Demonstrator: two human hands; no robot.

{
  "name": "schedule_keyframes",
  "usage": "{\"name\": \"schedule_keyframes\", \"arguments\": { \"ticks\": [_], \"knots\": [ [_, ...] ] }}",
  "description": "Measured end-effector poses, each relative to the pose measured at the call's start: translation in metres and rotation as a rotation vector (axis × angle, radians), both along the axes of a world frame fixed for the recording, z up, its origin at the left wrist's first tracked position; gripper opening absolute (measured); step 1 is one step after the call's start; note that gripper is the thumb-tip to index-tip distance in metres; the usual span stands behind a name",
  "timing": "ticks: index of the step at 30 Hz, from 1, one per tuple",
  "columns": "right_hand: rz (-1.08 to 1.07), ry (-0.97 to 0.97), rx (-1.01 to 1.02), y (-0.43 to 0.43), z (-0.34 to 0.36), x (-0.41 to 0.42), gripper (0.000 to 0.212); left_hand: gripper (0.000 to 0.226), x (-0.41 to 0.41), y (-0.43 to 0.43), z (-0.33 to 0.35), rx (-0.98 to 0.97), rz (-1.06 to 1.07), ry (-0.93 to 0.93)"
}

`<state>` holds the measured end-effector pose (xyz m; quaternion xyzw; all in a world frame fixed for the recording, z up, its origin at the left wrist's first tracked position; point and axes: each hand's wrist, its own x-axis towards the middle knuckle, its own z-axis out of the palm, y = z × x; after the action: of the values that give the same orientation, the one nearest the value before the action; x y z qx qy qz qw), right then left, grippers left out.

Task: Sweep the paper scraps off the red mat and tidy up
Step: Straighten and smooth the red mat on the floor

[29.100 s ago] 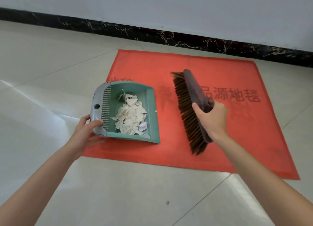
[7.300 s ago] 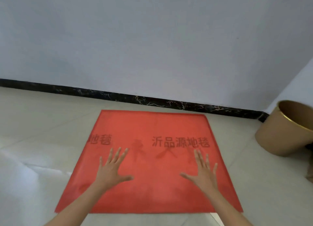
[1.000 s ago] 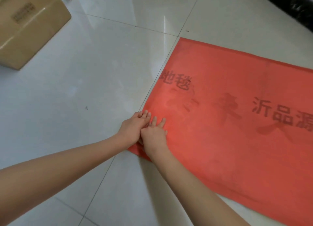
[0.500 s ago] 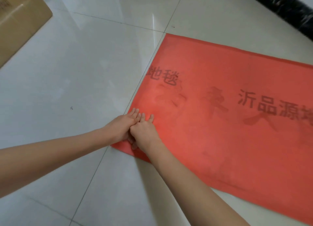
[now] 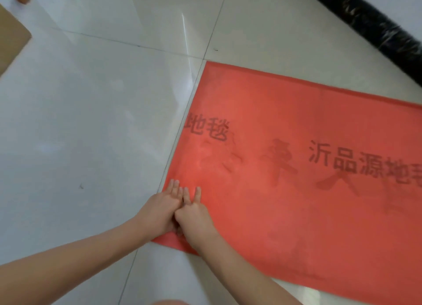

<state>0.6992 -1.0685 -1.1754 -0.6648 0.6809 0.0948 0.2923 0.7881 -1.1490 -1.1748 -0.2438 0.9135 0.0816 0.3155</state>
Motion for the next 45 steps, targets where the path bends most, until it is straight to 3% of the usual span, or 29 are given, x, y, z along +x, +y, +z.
{"name": "schedule_keyframes", "arguments": {
  "ticks": [5, 9, 12, 14, 16, 18, 20, 22, 24, 26, 28, 30, 32, 35, 39, 45],
  "knots": [
    [-0.259, -0.042, 0.029, 0.004, -0.007, 0.004, 0.073, 0.083, -0.021, -0.001, 0.017, 0.143, 0.001, -0.025],
    [-0.278, -0.028, 0.034, -0.006, 0.011, -0.003, 0.065, 0.089, -0.022, -0.009, 0.024, 0.12, -0.08, -0.069],
    [-0.139, -0.059, 0.147, -0.009, 0.026, -0.014, 0.075, 0.092, -0.027, -0.013, 0.04, 0.114, -0.121, -0.197],
    [0.057, -0.042, 0.178, -0.011, 0.022, -0.025, 0.064, 0.089, -0.036, -0.013, 0.05, 0.132, -0.154, -0.269],
    [0.108, -0.094, 0.175, -0.015, 0.023, -0.033, 0.055, 0.069, -0.034, -0.015, 0.05, 0.129, -0.148, -0.221],
    [0.022, -0.218, 0.233, -0.027, 0.038, -0.056, 0.049, 0.045, -0.037, -0.022, 0.057, 0.086, -0.154, -0.14],
    [-0.063, -0.345, 0.289, -0.05, 0.054, -0.101, 0.038, 0.03, -0.058, -0.041, 0.063, 0.213, -0.12, -0.101],
    [-0.291, -0.423, 0.25, -0.087, 0.066, -0.163, 0.034, 0.03, -0.096, -0.082, 0.071, 0.353, 0.067, 0.007],
    [-0.438, -0.314, 0.063, -0.128, 0.081, -0.218, 0.047, 0.037, -0.135, -0.132, 0.07, 0.249, 0.302, 0.251],
    [-0.445, -0.172, -0.06, -0.161, 0.092, -0.259, 0.072, 0.066, -0.174, -0.174, 0.07, 0.132, 0.384, 0.426],
    [-0.403, -0.086, -0.088, -0.187, 0.098, -0.284, 0.089, 0.101, -0.211, -0.202, 0.07, 0.097, 0.345, 0.414],
    [-0.393, -0.031, -0.136, -0.217, 0.093, -0.293, 0.093, 0.119, -0.246, -0.226, 0.066, 0.031, 0.328, 0.385],
    [-0.408, -0.036, -0.173, -0.242, 0.083, -0.295, 0.09, 0.118, -0.271, -0.238, 0.061, 0.024, 0.316, 0.34],
    [-0.4, 0.001, -0.116, -0.266, 0.055, -0.297, 0.074, 0.092, -0.289, -0.242, 0.048, 0.077, 0.291, 0.207],
    [-0.395, 0.046, -0.15, -0.273, 0.014, -0.299, 0.066, 0.115, -0.298, -0.236, 0.017, 0.06, 0.342, 0.182],
    [-0.382, 0.105, -0.154, -0.273, 0.014, -0.295, 0.065, 0.1, -0.297, -0.231, 0.027, -0.025, 0.302, 0.173]
  ]
}}
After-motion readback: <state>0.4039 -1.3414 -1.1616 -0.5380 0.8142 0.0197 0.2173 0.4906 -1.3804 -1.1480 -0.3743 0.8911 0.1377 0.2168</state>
